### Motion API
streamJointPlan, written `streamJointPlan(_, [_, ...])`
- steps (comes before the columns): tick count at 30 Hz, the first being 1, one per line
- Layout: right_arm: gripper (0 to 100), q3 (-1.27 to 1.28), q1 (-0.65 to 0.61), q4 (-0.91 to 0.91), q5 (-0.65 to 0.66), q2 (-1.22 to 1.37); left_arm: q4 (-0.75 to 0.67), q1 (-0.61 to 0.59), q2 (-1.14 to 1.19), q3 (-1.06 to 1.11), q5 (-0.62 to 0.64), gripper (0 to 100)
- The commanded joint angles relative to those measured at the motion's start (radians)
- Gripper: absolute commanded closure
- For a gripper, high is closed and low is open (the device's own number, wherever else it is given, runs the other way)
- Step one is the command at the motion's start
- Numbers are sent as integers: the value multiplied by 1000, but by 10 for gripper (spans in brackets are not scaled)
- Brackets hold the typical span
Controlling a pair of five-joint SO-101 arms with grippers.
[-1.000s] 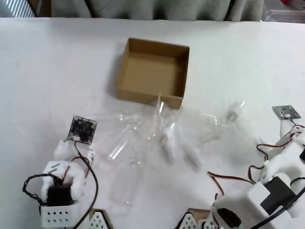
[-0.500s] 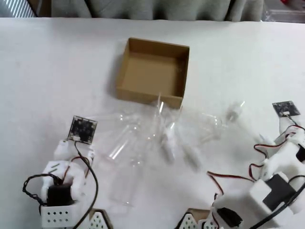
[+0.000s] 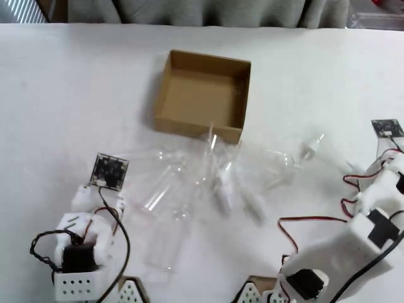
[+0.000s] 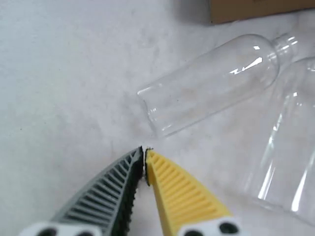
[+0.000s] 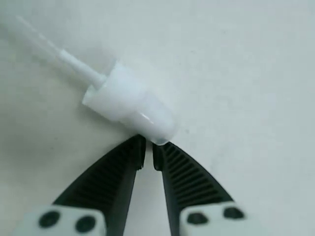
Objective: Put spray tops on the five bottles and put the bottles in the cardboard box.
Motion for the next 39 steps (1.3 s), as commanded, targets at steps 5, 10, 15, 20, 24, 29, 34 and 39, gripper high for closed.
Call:
streamJointPlan(5, [981, -302, -15, 59, -199, 107, -17, -12, -15, -3, -12, 977])
streamJointPlan(10, [981, -539, -27, 225, -379, 205, -17, -12, -15, -3, -12, 977])
streamJointPlan(15, [960, -787, -35, 516, -548, 277, -17, -12, -15, -3, -12, 977])
streamJointPlan(20, [876, -937, -56, 674, -677, 331, -17, -12, -15, -3, -12, 977])
streamJointPlan(24, [872, -954, -65, 693, -878, 338, -17, -12, -15, -3, -12, 977])
streamJointPlan(29, [844, -957, -96, 659, -1129, 346, -17, -12, -15, -3, -12, 977])
streamJointPlan(34, [826, -950, -117, 641, -1260, 349, -17, -12, -15, -3, -12, 977])
streamJointPlan(39, [826, -956, -125, 601, -1341, 414, -17, -12, -15, -3, -12, 977])
